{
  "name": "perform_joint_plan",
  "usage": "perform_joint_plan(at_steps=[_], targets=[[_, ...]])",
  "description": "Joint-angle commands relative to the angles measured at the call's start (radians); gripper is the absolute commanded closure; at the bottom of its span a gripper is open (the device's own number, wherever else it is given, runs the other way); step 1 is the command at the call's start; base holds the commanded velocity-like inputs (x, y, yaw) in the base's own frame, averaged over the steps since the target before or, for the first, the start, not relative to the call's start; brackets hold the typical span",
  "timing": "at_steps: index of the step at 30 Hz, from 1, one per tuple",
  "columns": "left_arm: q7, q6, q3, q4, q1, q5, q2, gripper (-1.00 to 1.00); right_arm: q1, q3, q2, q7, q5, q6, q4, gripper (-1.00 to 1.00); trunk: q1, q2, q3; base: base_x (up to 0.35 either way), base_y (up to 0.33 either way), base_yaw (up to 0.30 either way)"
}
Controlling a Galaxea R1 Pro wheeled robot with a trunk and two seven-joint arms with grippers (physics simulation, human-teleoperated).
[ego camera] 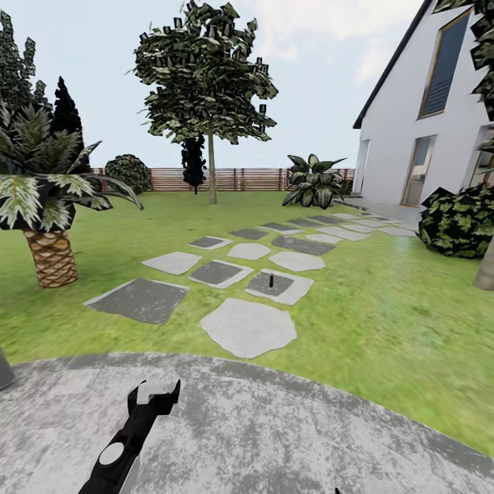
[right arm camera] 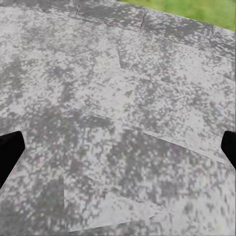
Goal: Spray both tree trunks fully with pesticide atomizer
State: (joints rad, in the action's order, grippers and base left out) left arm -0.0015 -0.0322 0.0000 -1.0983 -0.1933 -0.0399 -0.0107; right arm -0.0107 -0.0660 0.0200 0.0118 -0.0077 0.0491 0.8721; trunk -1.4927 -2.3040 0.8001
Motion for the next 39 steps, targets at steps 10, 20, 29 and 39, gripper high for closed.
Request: perform_joint_plan(at_steps=[10,20,29,39], targets=[[0.000,0.000,0.000,0.000,0.000,0.000,0.000,-1.00,0.000,0.000,0.000,0.000,0.000,0.000,0.000,-1.00,0.000,0.000,0.000,0.335,0.000,-0.134],[0.000,0.000,0.000,-0.001,0.000,0.000,0.000,-1.00,0.000,0.000,0.000,0.000,0.000,0.000,0.001,-1.00,0.000,0.000,0.000,0.335,0.000,-0.189],[0.000,0.000,0.000,-0.001,0.000,0.000,0.000,-1.00,0.000,0.000,0.000,0.000,0.001,0.000,0.001,-1.00,0.000,0.000,0.000,0.335,0.000,-0.005],[0.000,0.000,0.000,-0.001,0.000,0.000,0.000,-1.00,0.000,0.000,0.000,0.000,0.000,0.000,0.001,-1.00,0.000,0.000,-0.006,0.335,0.000,0.000]])
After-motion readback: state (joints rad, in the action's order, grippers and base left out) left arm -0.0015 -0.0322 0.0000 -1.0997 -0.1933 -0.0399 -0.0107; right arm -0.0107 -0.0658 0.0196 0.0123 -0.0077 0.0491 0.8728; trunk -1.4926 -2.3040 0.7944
